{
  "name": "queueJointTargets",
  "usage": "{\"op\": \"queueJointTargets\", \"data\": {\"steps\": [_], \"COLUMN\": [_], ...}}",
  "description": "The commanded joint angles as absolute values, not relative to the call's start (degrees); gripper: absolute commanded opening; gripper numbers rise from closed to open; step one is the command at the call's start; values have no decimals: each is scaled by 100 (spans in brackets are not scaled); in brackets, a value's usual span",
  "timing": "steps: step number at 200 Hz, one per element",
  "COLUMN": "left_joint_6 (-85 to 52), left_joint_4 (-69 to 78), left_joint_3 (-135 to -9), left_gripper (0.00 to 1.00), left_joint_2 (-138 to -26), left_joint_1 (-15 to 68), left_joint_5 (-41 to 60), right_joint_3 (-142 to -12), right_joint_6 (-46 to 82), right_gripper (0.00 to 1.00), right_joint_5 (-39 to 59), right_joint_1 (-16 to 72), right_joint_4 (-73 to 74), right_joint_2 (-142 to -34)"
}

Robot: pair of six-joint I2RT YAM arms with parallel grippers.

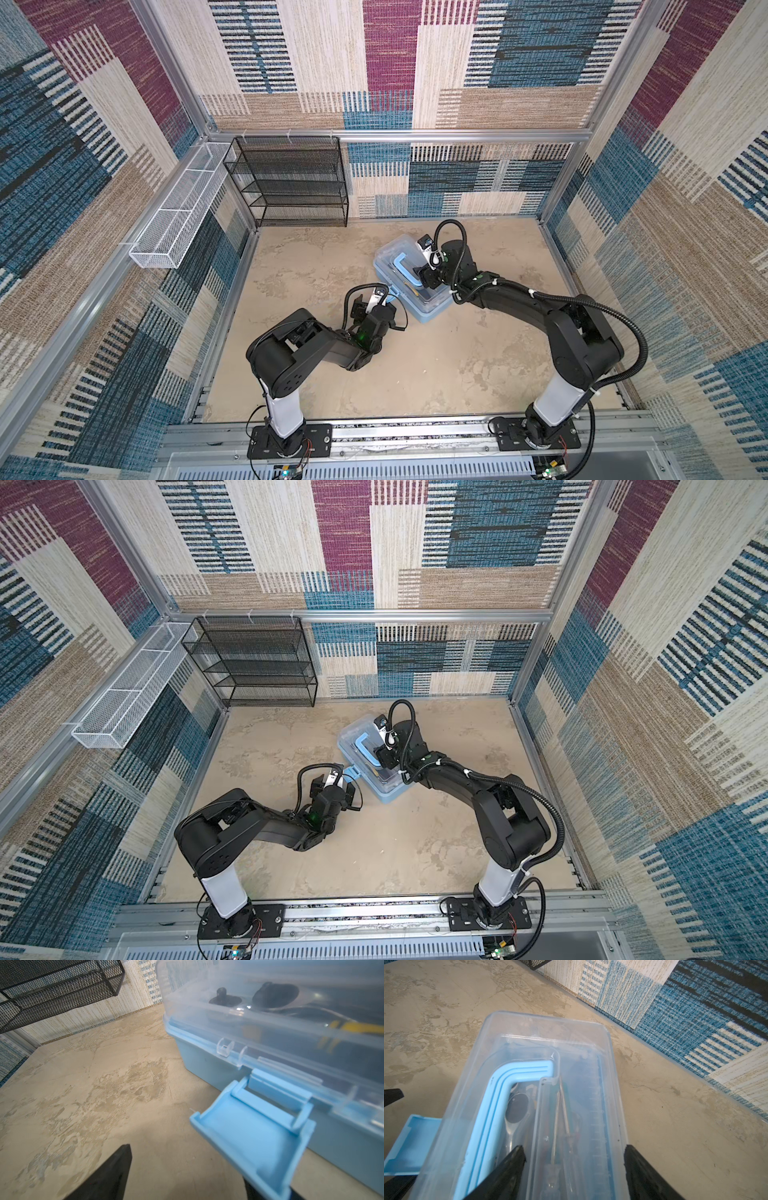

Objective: Pack the tool kit
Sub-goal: 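Flip the blue latch up toward the lid with the left gripper, then push the blue latch up against the clear lid with the left gripper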

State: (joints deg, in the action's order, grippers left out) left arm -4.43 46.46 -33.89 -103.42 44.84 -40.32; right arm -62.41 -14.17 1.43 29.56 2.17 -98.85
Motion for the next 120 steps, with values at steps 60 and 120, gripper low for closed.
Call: {"op": "queueJointTargets", "data": {"steps": [60,120], "left_joint_6": [-567,-513], "left_joint_4": [4327,4237], "left_joint_3": [-3463,-3488], "left_gripper": [84,84], "left_joint_2": [-10036,-9846], "left_joint_1": [4408,4380], "left_joint_5": [-4114,-4156], "right_joint_3": [-6107,-6178], "right_joint_6": [-1394,-1397], "right_gripper": [76,76], "right_joint_5": [541,534], "right_joint_1": [2997,2997], "right_joint_4": [-1256,-1296], "right_joint_2": [-9927,-9932]}}
